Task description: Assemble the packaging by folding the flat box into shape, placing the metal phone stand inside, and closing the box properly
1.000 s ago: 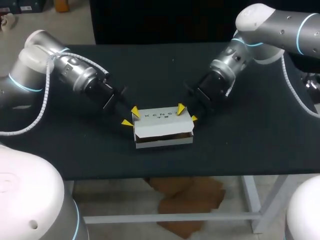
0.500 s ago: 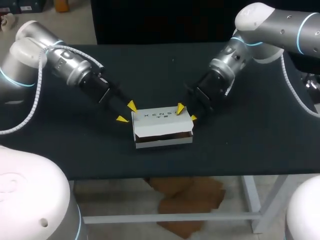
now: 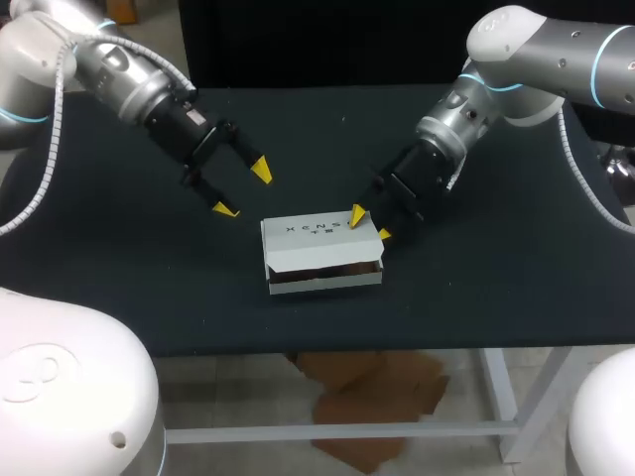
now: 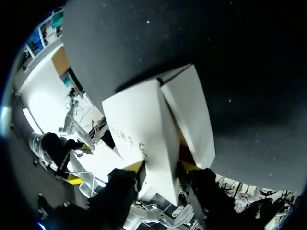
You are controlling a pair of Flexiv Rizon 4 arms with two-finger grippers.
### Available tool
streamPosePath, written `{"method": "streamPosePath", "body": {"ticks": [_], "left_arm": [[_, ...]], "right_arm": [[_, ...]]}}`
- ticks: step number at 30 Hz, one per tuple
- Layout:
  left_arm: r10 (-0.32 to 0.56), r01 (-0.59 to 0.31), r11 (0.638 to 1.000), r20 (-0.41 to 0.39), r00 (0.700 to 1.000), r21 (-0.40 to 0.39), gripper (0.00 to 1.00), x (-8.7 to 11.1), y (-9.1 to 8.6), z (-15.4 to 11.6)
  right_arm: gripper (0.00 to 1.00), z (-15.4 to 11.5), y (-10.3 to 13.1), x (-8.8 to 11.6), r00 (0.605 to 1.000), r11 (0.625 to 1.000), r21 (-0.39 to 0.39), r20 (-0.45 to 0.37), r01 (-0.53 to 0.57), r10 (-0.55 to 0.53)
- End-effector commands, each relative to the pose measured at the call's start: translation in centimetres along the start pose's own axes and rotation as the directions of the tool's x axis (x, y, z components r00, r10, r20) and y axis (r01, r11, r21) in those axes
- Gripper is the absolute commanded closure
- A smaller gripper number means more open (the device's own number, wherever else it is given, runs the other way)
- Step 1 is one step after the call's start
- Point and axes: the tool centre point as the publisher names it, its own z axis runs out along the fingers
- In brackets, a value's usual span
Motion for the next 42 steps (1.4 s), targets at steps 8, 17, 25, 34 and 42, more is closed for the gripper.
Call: {"method": "streamPosePath", "body": {"ticks": [8,17,25,34,42], "left_arm": [[0.427,-0.351,0.888,0.247,0.870,-0.298,0.00,2.9,-0.8,-1.0],[0.427,-0.351,0.888,0.247,0.870,-0.298,0.00,2.9,-0.8,-1.0],[0.607,-0.555,0.789,0.474,0.638,-0.264,0.00,2.2,-0.6,0.7],[0.686,-0.672,0.686,0.559,0.466,-0.281,0.00,1.4,0.0,2.5],[0.686,-0.672,0.686,0.559,0.466,-0.281,0.00,1.4,0.0,2.5]], "right_arm": [[0.52,0.1,0.0,0.0,1.000,1.000,-0.002,0.001,0.000,0.000],[0.53,0.1,0.0,0.0,1.000,1.000,-0.002,0.001,0.000,0.000],[0.54,0.1,0.0,0.0,1.000,1.000,-0.002,0.001,0.000,0.000],[0.54,0.1,0.0,0.0,1.000,1.000,-0.002,0.001,0.000,0.000],[0.54,0.1,0.0,0.0,1.000,1.000,-0.002,0.001,0.000,0.000]]}}
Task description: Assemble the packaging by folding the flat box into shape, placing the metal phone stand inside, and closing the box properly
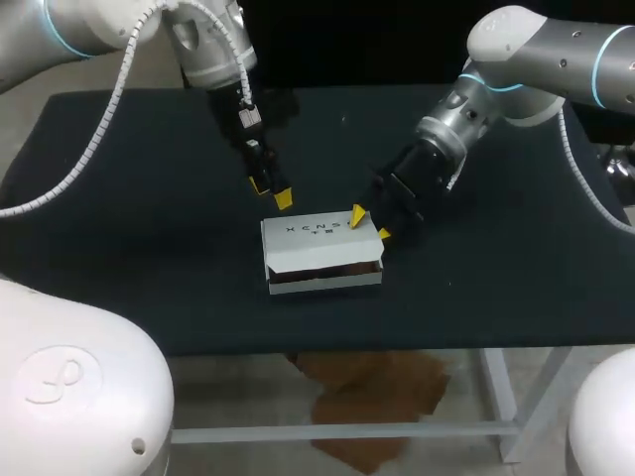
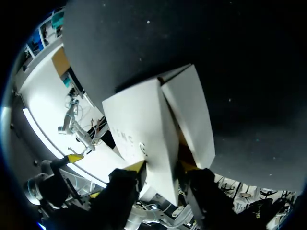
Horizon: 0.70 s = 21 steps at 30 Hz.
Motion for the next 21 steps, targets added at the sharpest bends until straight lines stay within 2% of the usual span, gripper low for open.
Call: {"method": "streamPosePath", "body": {"ticks": [1,6,9,11,12,15,18,21], "left_arm": [[-0.003,-0.002,1.000,0.160,0.987,0.029,0.00,0.6,0.6,-0.1],[-0.003,-0.002,1.000,0.160,0.987,0.029,0.00,0.6,0.6,-0.1],[-0.012,0.003,0.999,0.202,0.979,0.041,0.00,-0.4,0.4,0.4],[0.057,-0.071,0.996,0.234,0.971,0.051,0.00,0.1,0.6,1.3],[0.114,-0.125,0.992,0.231,0.966,0.035,0.00,0.5,0.7,1.8],[0.204,-0.212,0.977,0.285,0.936,-0.001,0.00,1.8,0.4,3.3],[0.253,-0.263,0.965,0.324,0.912,-0.011,0.00,2.5,0.4,4.0],[0.283,-0.296,0.955,0.325,0.902,-0.009,0.00,2.9,0.5,4.5]], "right_arm": [[0.55,0.1,0.0,0.0,1.000,1.000,0.000,0.001,0.000,0.000],[0.55,0.1,0.0,0.0,1.000,1.000,0.000,0.001,0.000,0.000],[0.55,0.1,0.0,0.0,1.000,1.000,0.000,0.001,0.000,0.000],[0.55,0.1,0.0,0.0,1.000,1.000,0.000,0.001,0.000,0.000],[0.55,0.1,0.0,0.0,1.000,1.000,0.000,0.001,0.000,0.000],[0.55,0.1,0.0,0.0,1.000,1.000,0.000,0.001,0.000,0.000],[0.56,0.1,0.0,0.0,1.000,1.000,0.000,0.001,0.000,0.000],[0.56,0.1,0.0,0.0,1.000,1.000,0.000,0.001,0.000,0.000]]}}
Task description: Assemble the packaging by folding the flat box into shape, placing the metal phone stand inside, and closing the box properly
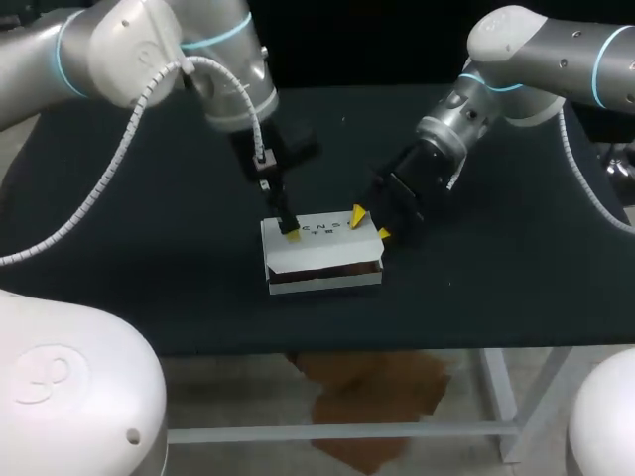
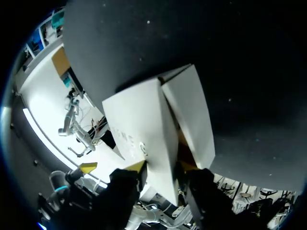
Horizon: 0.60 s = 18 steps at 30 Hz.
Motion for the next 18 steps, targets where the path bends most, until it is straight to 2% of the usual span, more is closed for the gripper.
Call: {"method": "streamPosePath", "body": {"ticks": [1,4,8,10,18], "left_arm": [[0.022,-0.024,1.000,0.136,0.990,0.012,0.00,1.2,0.2,0.6],[0.022,-0.023,1.000,0.155,0.988,0.010,0.00,1.9,-0.1,1.1],[0.026,-0.024,1.000,0.220,0.975,-0.011,0.00,3.0,-0.4,2.2],[0.014,-0.008,1.000,0.250,0.968,-0.025,0.00,3.0,-0.5,2.8],[0.029,-0.022,0.999,0.271,0.962,-0.029,0.00,2.6,-0.5,4.6]], "right_arm": [[0.56,0.1,0.1,0.0,1.000,1.000,0.000,0.002,0.000,0.000],[0.56,0.1,0.1,0.0,1.000,1.000,0.000,0.002,0.000,0.000],[0.56,0.1,0.1,0.0,1.000,1.000,0.000,0.002,0.000,0.000],[0.56,0.1,0.1,0.0,1.000,1.000,0.000,0.002,0.000,0.000],[0.56,0.1,0.1,0.0,1.000,1.000,0.000,0.002,0.000,0.000]]}}
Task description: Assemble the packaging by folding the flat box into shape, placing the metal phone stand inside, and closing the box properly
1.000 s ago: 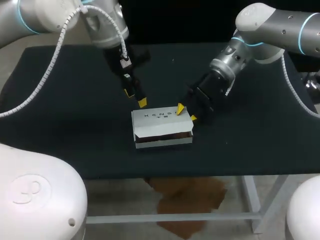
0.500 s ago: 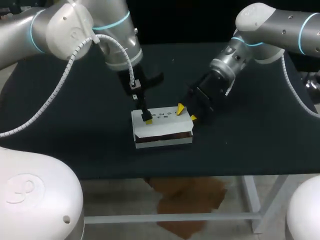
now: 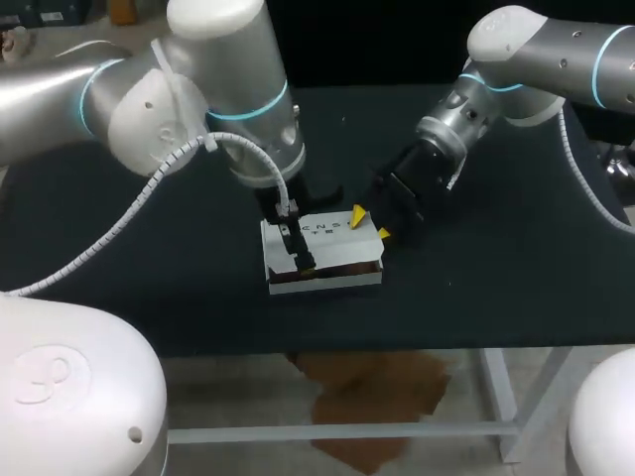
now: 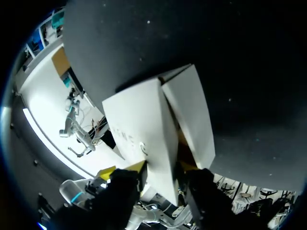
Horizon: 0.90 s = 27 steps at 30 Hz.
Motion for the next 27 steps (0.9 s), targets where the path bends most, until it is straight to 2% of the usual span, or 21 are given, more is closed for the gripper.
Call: {"method": "streamPosePath", "body": {"ticks": [1,11,20,26,27], "left_arm": [[0.002,-0.001,1.000,0.081,0.997,-0.008,0.00,0.0,-0.2,1.0],[-0.007,0.009,1.000,0.070,0.998,-0.022,0.00,-0.9,-0.4,2.0],[-0.025,0.028,0.999,0.065,0.998,-0.037,0.07,-1.7,-0.5,1.7],[-0.035,0.039,0.997,0.066,0.997,-0.060,0.17,-2.5,-0.5,2.4],[-0.035,0.039,0.997,0.064,0.997,-0.063,0.16,-2.5,-0.5,2.5]], "right_arm": [[0.56,0.1,0.1,0.0,1.000,1.000,0.000,0.002,0.000,0.000],[0.56,0.1,0.1,0.0,1.000,1.000,0.000,0.002,0.000,0.000],[0.56,0.1,0.1,0.0,1.000,1.000,0.000,0.002,0.000,0.000],[0.56,0.1,0.1,0.0,1.000,1.000,0.000,0.002,0.000,0.000],[0.56,0.1,0.1,0.0,1.000,1.000,0.000,0.002,0.000,0.000]]}}
